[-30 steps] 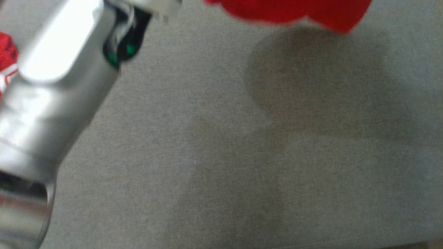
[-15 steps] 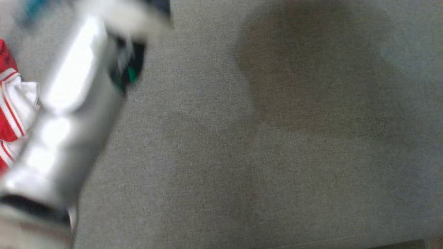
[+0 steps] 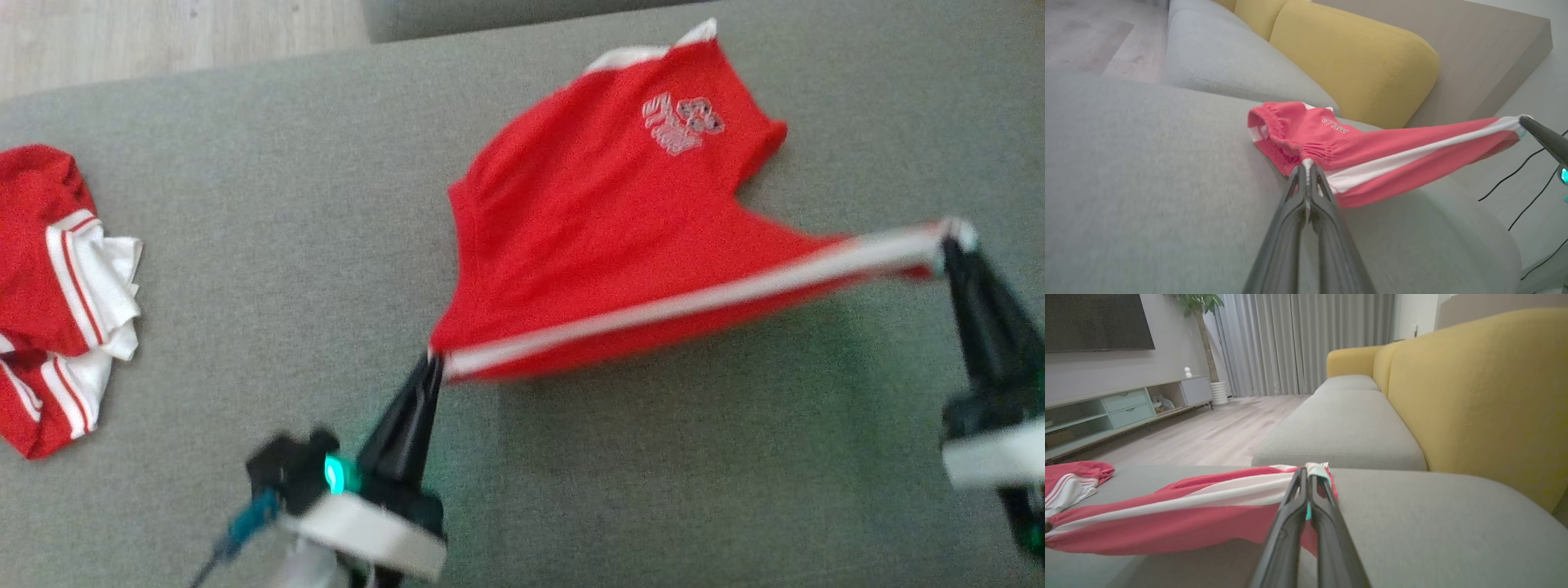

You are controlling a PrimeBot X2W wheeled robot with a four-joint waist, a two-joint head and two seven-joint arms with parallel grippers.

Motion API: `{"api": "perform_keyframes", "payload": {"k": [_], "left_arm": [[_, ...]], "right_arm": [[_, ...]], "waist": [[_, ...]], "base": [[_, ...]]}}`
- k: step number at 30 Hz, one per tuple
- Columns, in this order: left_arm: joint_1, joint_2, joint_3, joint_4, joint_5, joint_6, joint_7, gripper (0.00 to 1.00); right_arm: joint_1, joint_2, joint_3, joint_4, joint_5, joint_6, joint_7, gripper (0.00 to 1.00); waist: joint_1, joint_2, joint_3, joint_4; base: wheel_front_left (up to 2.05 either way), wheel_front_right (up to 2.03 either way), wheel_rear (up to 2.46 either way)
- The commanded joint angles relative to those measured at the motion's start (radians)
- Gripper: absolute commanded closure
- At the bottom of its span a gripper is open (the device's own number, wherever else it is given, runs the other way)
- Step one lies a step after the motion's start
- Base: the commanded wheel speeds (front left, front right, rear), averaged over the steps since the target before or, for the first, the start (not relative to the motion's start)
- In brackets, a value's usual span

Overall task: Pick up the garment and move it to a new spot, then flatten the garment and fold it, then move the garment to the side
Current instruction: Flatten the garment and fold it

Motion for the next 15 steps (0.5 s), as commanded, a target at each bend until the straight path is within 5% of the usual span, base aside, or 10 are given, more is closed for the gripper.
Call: {"api": "perform_keyframes", "payload": {"k": [1,9,15], "left_arm": [[0.029,0.029,0.064,-0.047,0.008,0.026,-0.005,1.0],[0.187,0.069,0.027,-0.181,0.024,0.057,0.03,1.0],[0.104,0.053,0.023,-0.244,0.031,0.054,0.061,1.0]], "right_arm": [[0.058,-0.043,-0.038,-0.07,0.015,0.002,0.012,1.0],[0.32,-0.033,-0.133,-0.292,-0.002,0.002,0.112,1.0],[0.249,-0.018,-0.201,-0.316,0.005,0.002,0.161,1.0]], "waist": [[0.0003,-0.0001,-0.014,0.003],[0.0003,-0.0001,0.007,0.021],[0.0003,-0.0001,0.059,0.046]], "base": [[0.0,0.0,0.0],[0.0,0.0,0.0],[0.0,0.0,0.0]]}}
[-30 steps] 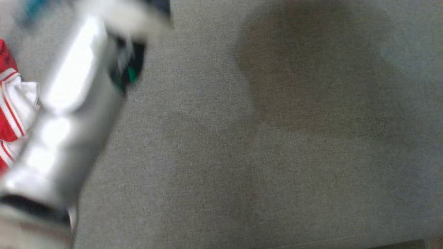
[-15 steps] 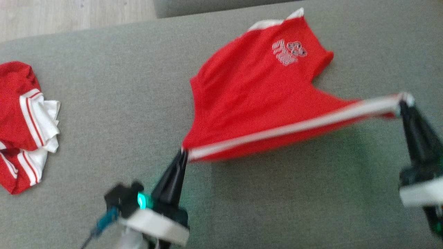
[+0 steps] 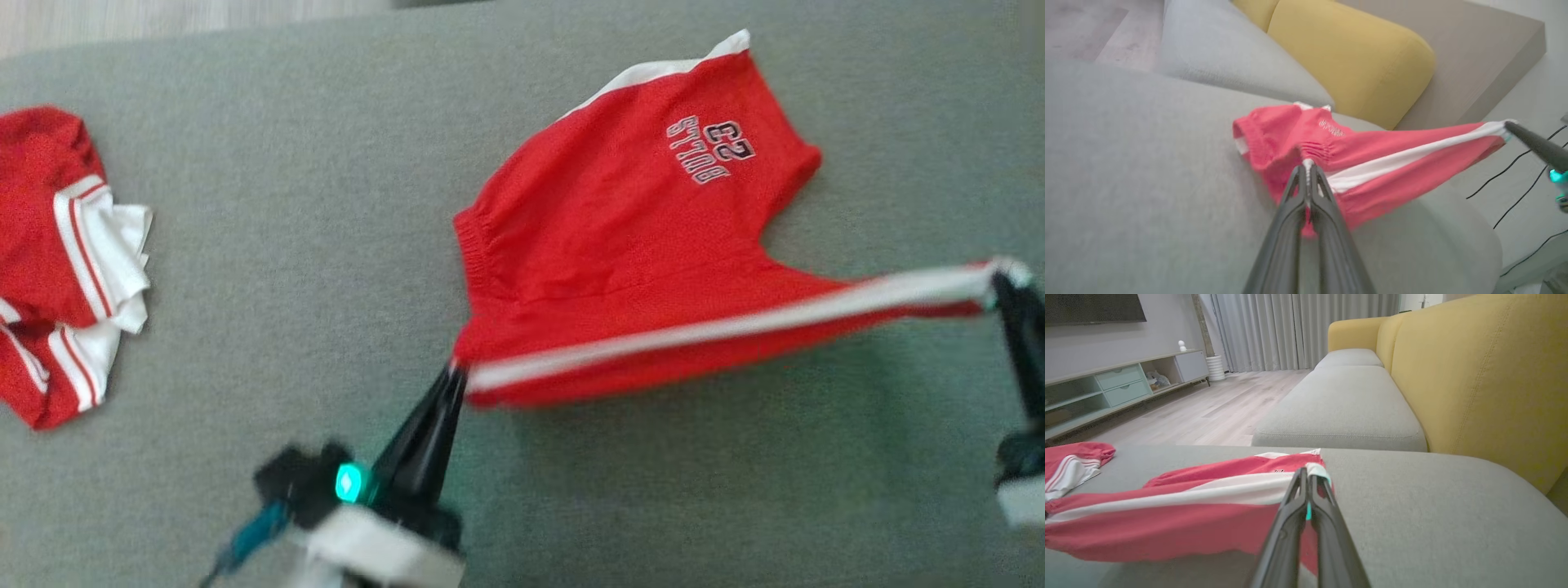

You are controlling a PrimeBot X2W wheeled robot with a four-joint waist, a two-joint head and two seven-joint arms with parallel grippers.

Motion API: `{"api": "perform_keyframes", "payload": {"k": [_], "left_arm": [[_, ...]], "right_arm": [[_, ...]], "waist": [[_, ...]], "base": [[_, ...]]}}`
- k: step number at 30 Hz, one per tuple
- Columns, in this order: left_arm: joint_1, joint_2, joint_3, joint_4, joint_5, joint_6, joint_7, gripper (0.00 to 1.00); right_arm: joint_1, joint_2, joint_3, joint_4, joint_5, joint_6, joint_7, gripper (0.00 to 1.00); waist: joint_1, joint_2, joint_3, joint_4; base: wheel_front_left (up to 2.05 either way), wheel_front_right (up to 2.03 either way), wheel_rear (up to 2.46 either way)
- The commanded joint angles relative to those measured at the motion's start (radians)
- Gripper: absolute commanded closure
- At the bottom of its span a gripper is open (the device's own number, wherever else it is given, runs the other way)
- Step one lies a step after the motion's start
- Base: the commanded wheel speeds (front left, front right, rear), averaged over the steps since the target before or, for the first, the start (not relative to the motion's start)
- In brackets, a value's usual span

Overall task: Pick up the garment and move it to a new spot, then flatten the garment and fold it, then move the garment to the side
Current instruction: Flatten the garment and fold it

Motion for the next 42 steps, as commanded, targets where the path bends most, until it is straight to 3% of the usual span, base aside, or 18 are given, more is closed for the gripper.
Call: {"api": "perform_keyframes", "payload": {"k": [1,4,8,12,17,22,23,24,26,27,28,29,30,37,42], "left_arm": [[-0.097,-0.012,0.035,-0.031,-0.003,-0.005,0.011,1.0],[-0.222,-0.063,0.043,-0.014,-0.027,-0.013,0.06,1.0],[-0.448,-0.134,0.063,0.094,-0.025,0.014,0.146,1.0],[-0.572,-0.163,0.076,0.215,-0.011,0.057,0.2,1.0],[-0.655,-0.186,0.074,0.337,-0.001,0.08,0.221,1.0],[-0.714,-0.202,0.065,0.413,0.009,0.064,0.181,1.0],[-0.727,-0.206,0.063,0.43,0.007,0.057,0.171,0.85],[-0.739,-0.21,0.062,0.447,0.007,0.051,0.159,0.6],[-0.763,-0.218,0.058,0.487,0.002,0.037,0.137,0.48],[-0.774,-0.222,0.056,0.507,-0.002,0.032,0.127,0.37],[-0.783,-0.225,0.055,0.525,-0.007,0.028,0.116,0.34],[-0.789,-0.228,0.055,0.543,-0.013,0.024,0.105,0.2],[-0.794,-0.231,0.053,0.558,-0.018,0.021,0.091,0.0],[-0.77,-0.239,0.033,0.623,-0.035,0.024,0.003,0.0],[-0.676,-0.233,0.05,0.588,0.021,0.088,-0.061,0.0]], "right_arm": [[-0.086,-0.031,-0.023,-0.005,0.005,0.002,0.011,1.0],[-0.199,-0.052,-0.018,0.058,0.02,0.002,0.046,1.0],[-0.419,-0.131,0.072,0.194,0.057,0.002,0.115,1.0],[-0.595,-0.178,0.184,0.306,0.116,0.002,0.17,1.0],[-0.78,-0.21,0.327,0.453,0.184,0.002,0.183,1.0],[-0.92,-0.228,0.458,0.578,0.239,0.002,0.177,1.0],[-0.943,-0.23,0.483,0.602,0.244,0.002,0.174,1.0],[-0.965,-0.229,0.508,0.621,0.251,0.002,0.169,1.0],[-1.005,-0.226,0.56,0.654,0.267,0.002,0.156,1.0],[-1.023,-0.225,0.581,0.673,0.271,0.002,0.145,1.0],[-1.04,-0.222,0.605,0.69,0.271,0.002,0.133,0.89],[-1.055,-0.218,0.626,0.707,0.273,0.002,0.117,0.26],[-1.069,-0.211,0.643,0.721,0.272,0.002,0.089,0.0],[-1.077,-0.199,0.752,0.749,0.325,0.002,-0.025,0.0],[-1.018,-0.208,0.77,0.801,0.377,0.002,-0.063,0.0]], "waist": [[0.0001,0.0,0.03,0.022],[0.0001,0.0,0.069,0.05],[0.0001,0.0,0.127,0.09],[0.0001,0.0,0.165,0.107],[0.0001,0.0,0.197,0.123],[0.0001,0.0,0.224,0.141],[0.0001,0.0,0.229,0.147],[0.0001,0.0,0.233,0.151],[0.0001,0.0,0.238,0.157],[0.0001,0.0,0.239,0.159],[0.0001,0.0,0.239,0.16],[0.0001,0.0,0.237,0.16],[0.0001,0.0,0.234,0.159],[0.0001,0.0,0.186,0.153],[0.0001,0.0,0.115,0.153]], "base": [[0.0,0.0,0.0],[0.0,0.0,0.0],[0.0,0.0,0.0],[0.0,0.0,0.0],[0.0,0.0,0.0],[0.0,0.0,0.0],[0.0,0.0,0.0],[0.0,0.0,0.0],[0.0,0.0,0.0],[0.0,0.0,0.0],[0.0,0.0,0.0],[0.0,0.0,0.0],[0.0,0.0,0.0],[0.0,0.0,0.0],[0.0,0.0,0.0]]}}
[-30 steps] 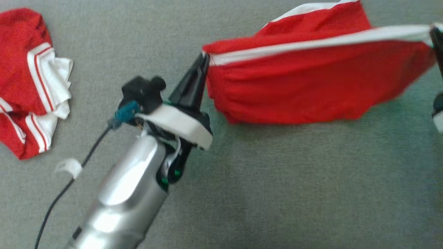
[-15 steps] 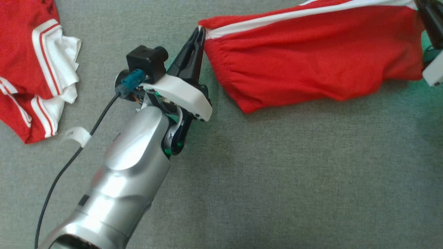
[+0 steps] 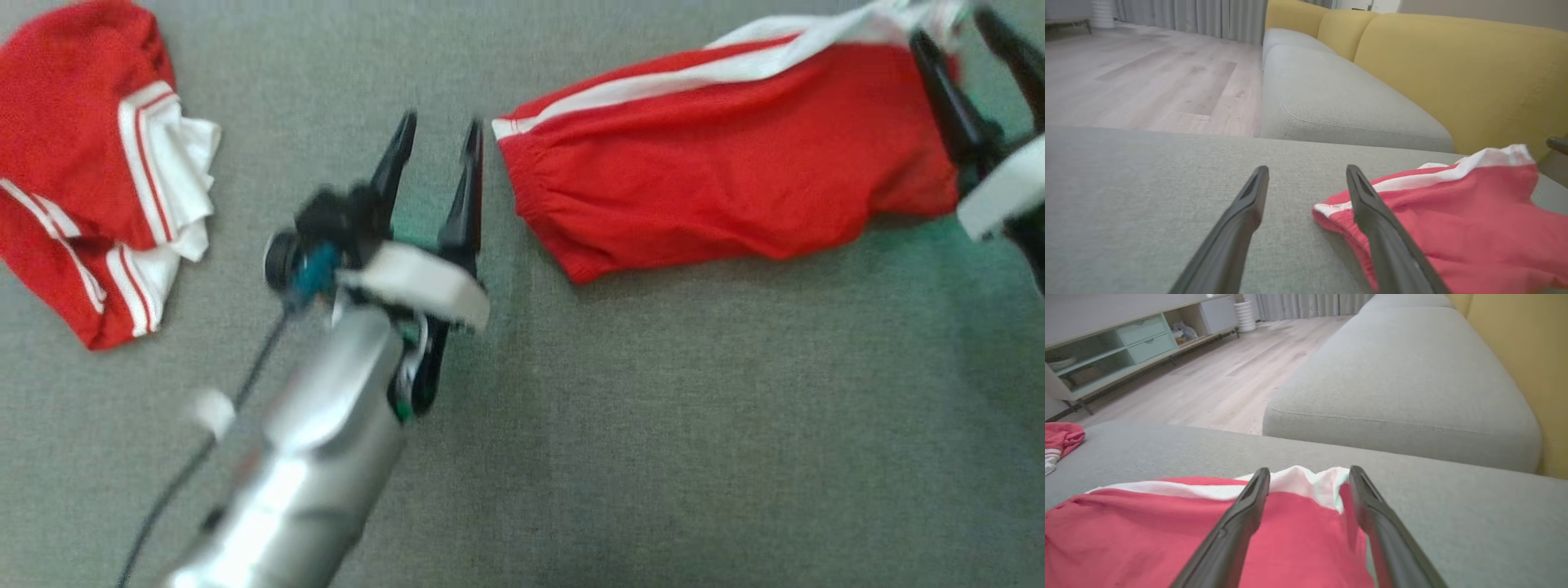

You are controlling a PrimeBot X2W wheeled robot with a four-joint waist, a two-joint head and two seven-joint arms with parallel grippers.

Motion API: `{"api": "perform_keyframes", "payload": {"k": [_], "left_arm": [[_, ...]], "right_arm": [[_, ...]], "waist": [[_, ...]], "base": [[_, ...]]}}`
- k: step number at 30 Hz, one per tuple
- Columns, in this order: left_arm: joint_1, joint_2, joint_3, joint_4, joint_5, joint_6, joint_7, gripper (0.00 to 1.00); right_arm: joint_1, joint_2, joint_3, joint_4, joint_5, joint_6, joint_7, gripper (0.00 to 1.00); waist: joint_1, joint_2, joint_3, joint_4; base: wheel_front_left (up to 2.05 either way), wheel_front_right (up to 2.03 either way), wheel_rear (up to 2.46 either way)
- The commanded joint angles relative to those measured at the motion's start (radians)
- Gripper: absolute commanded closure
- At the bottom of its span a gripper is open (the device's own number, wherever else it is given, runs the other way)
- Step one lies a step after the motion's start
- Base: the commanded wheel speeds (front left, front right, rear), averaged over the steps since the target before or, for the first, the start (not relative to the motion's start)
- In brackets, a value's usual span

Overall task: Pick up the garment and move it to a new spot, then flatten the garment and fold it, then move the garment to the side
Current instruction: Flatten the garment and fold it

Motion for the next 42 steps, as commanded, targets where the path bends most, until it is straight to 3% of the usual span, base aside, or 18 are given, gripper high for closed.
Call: {"api": "perform_keyframes", "payload": {"k": [1,5,8,15,21,22,23,28,35,42], "left_arm": [[0.046,0.027,0.047,-0.064,0.039,0.035,-0.013,0.0],[0.204,0.038,0.136,-0.269,0.176,0.127,-0.015,0.0],[0.337,0.037,0.164,-0.4,0.273,0.163,-0.015,0.0],[0.53,0.026,0.167,-0.59,0.41,0.192,-0.015,0.0],[0.607,0.019,0.148,-0.664,0.463,0.207,-0.015,0.0],[0.615,0.018,0.146,-0.67,0.465,0.209,-0.015,0.0],[0.624,0.017,0.147,-0.674,0.464,0.212,-0.015,0.0],[0.644,0.015,0.16,-0.679,0.465,0.219,-0.015,0.0],[0.644,0.014,0.187,-0.682,0.476,0.212,-0.015,0.0],[0.63,0.013,0.19,-0.678,0.478,0.191,-0.015,0.0]], "right_arm": [[0.058,-0.019,-0.011,0.023,0.019,0.002,-0.009,0.0],[0.093,0.016,-0.053,0.153,0.026,0.002,-0.018,0.0],[0.102,0.045,-0.074,0.253,0.004,0.002,-0.035,0.0],[0.12,0.091,-0.09,0.452,-0.002,0.002,0.002,0.0],[0.114,0.146,-0.105,0.626,-0.006,0.002,0.05,0.0],[0.12,0.161,-0.106,0.627,0.007,0.002,0.068,0.57],[0.128,0.174,-0.108,0.618,0.024,0.002,0.086,1.0],[0.134,0.163,-0.095,0.593,0.036,0.002,0.084,1.0],[0.128,0.105,-0.082,0.592,0.024,0.002,0.054,1.0],[0.115,-0.043,-0.048,0.549,-0.009,0.002,0.049,1.0]], "waist": [[0.0001,0.0,-0.045,0.003],[0.0001,0.0,-0.09,0.028],[0.0001,0.0,-0.114,0.06],[0.0001,0.0,-0.123,0.154],[0.0001,0.0,-0.122,0.212],[0.0001,0.0,-0.125,0.216],[0.0001,0.0,-0.129,0.218],[0.0001,0.0,-0.15,0.199],[0.0001,0.0,-0.171,0.119],[0.0001,0.0,-0.144,0.027]], "base": [[0.0,0.0,0.0],[0.0,0.0,0.0],[0.0,0.0,0.0],[0.0,0.0,0.0],[0.0,0.0,0.0],[0.0,0.0,0.0],[0.0,0.0,0.0],[0.0,0.0,0.0],[0.0,0.0,0.0],[0.0,0.0,0.0]]}}
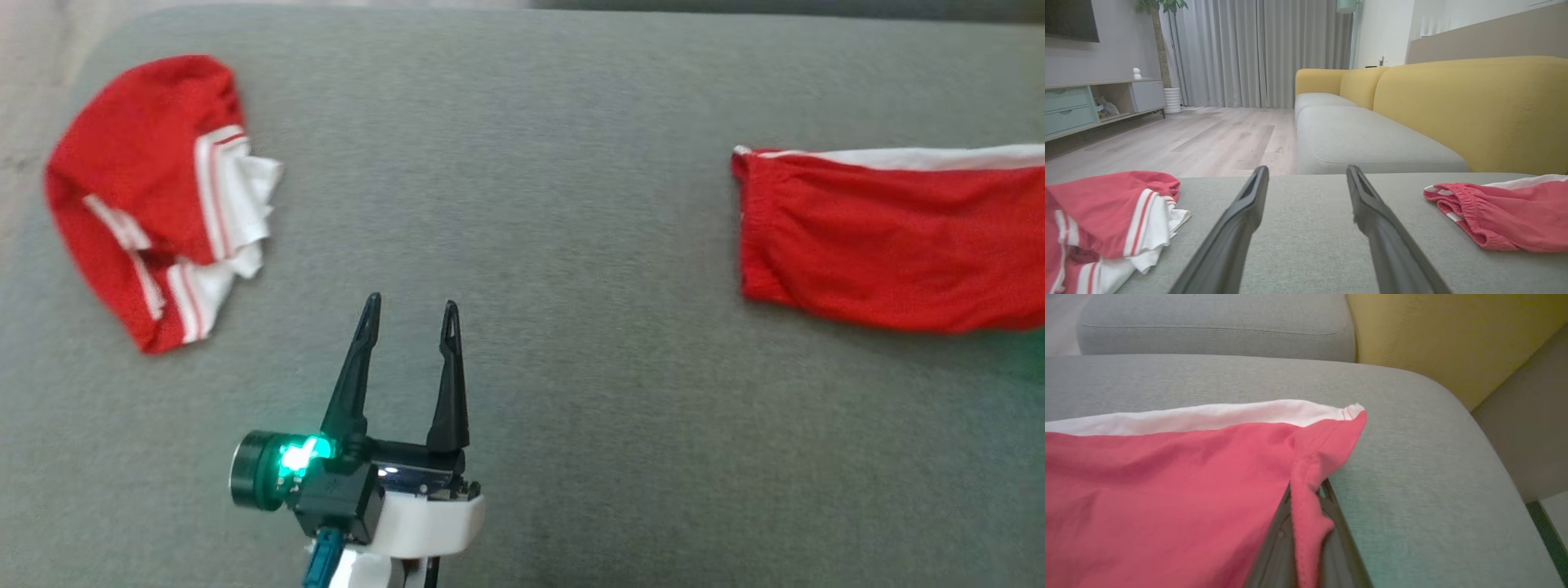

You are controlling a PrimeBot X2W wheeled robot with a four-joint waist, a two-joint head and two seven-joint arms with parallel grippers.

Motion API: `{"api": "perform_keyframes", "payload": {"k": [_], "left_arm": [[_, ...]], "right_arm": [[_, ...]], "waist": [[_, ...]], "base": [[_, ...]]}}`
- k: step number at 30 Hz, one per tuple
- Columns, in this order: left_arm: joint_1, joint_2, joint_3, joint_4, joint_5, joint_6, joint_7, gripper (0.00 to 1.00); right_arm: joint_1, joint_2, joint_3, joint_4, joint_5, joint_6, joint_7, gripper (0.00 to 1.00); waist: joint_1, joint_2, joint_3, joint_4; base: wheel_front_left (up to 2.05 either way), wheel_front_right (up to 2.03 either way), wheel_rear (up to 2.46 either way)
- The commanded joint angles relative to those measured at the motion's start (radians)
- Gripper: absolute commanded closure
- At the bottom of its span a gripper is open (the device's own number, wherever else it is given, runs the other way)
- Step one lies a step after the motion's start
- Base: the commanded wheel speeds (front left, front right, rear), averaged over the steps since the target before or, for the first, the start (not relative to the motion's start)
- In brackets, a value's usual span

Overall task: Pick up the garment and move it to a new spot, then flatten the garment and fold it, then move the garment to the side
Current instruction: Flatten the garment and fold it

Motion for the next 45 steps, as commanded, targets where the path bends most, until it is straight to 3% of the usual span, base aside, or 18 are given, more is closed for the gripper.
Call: {"api": "perform_keyframes", "payload": {"k": [1,5,12,16,17,18,19,20,25,29,34,35,36,37,38,45], "left_arm": [[-0.028,-0.001,0.029,-0.029,0.007,-0.006,-0.005,0.0],[-0.044,-0.001,0.024,-0.014,0.007,-0.019,-0.005,0.0],[-0.056,-0.001,0.029,0.016,0.008,-0.039,-0.005,0.0],[-0.057,-0.001,0.031,0.022,-0.001,-0.047,-0.005,0.0],[-0.059,-0.001,0.028,0.022,-0.006,-0.049,-0.005,0.0],[-0.06,-0.001,0.026,0.023,-0.01,-0.05,-0.005,0.0],[-0.061,-0.001,0.023,0.024,-0.014,-0.05,-0.005,0.0],[-0.062,-0.001,0.02,0.024,-0.019,-0.05,-0.005,0.0],[-0.052,-0.001,0.015,0.019,-0.037,-0.037,-0.005,0.0],[-0.029,-0.001,0.02,0.013,-0.044,-0.035,-0.005,0.0],[-0.007,-0.001,0.023,-0.002,-0.049,-0.032,-0.005,0.0],[-0.005,-0.001,0.022,-0.004,-0.049,-0.032,-0.005,0.0],[-0.003,-0.001,0.02,-0.005,-0.05,-0.033,-0.005,0.0],[-0.003,-0.001,0.02,-0.005,-0.05,-0.033,-0.005,0.0],[-0.003,-0.001,0.017,-0.006,-0.051,-0.035,-0.005,0.0],[-0.028,-0.001,-0.011,-0.001,-0.058,-0.043,-0.005,0.0]], "right_arm": [[-0.002,-0.032,0.016,-0.03,-0.006,0.002,-0.015,1.0],[-0.051,-0.035,0.022,-0.114,-0.003,0.002,-0.031,1.0],[-0.1,0.031,0.088,-0.336,-0.026,0.002,-0.033,1.0],[-0.108,0.085,0.146,-0.448,-0.06,0.002,0.01,1.0],[-0.107,0.124,0.175,-0.489,-0.079,0.002,0.033,1.0],[-0.102,0.145,0.188,-0.504,-0.084,0.002,0.045,0.87],[-0.096,0.166,0.2,-0.515,-0.088,0.002,0.057,0.05],[-0.091,0.185,0.202,-0.521,-0.095,0.002,0.057,0.0],[-0.023,0.23,0.196,-0.576,-0.11,0.002,0.011,0.0],[0.07,0.189,0.151,-0.644,-0.106,0.002,-0.02,0.0],[0.171,0.125,0.021,-0.655,-0.134,0.002,-0.04,0.0],[0.185,0.121,0.001,-0.651,-0.134,0.002,-0.033,0.36],[0.193,0.119,-0.015,-0.645,-0.134,0.002,-0.023,0.93],[0.193,0.119,-0.015,-0.645,-0.134,0.002,-0.023,0.93],[0.198,0.115,-0.022,-0.637,-0.138,0.002,-0.006,1.0],[0.141,0.113,-0.022,-0.537,-0.141,0.002,0.13,1.0]], "waist": [[0.0001,-0.0001,0.019,-0.031],[0.0001,-0.0001,0.029,-0.065],[0.0001,-0.0001,0.005,-0.095],[0.0001,-0.0001,-0.003,-0.094],[0.0001,-0.0001,-0.004,-0.088],[0.0001,-0.0001,-0.004,-0.082],[0.0001,-0.0001,-0.006,-0.078],[0.0001,-0.0001,-0.008,-0.072],[0.0001,-0.0001,-0.032,-0.048],[0.0001,-0.0001,-0.049,-0.038],[0.0001,-0.0001,-0.055,-0.026],[0.0001,-0.0001,-0.055,-0.023],[0.0001,-0.0001,-0.055,-0.018],[0.0001,-0.0001,-0.055,-0.018],[0.0001,-0.0001,-0.054,-0.012],[0.0001,-0.0001,-0.027,0.063]], "base": [[0.0,0.0,0.0],[0.0,0.0,0.0],[0.0,0.0,0.0],[0.0,0.0,0.0],[0.0,0.0,0.0],[0.0,0.0,0.0],[0.0,0.0,0.0],[0.0,0.0,0.0],[0.0,0.0,0.0],[0.0,0.0,0.0],[0.0,0.0,0.0],[0.0,0.0,0.0],[0.0,0.0,0.0],[0.0,0.0,0.0],[0.0,0.0,0.0],[0.0,0.0,0.0]]}}
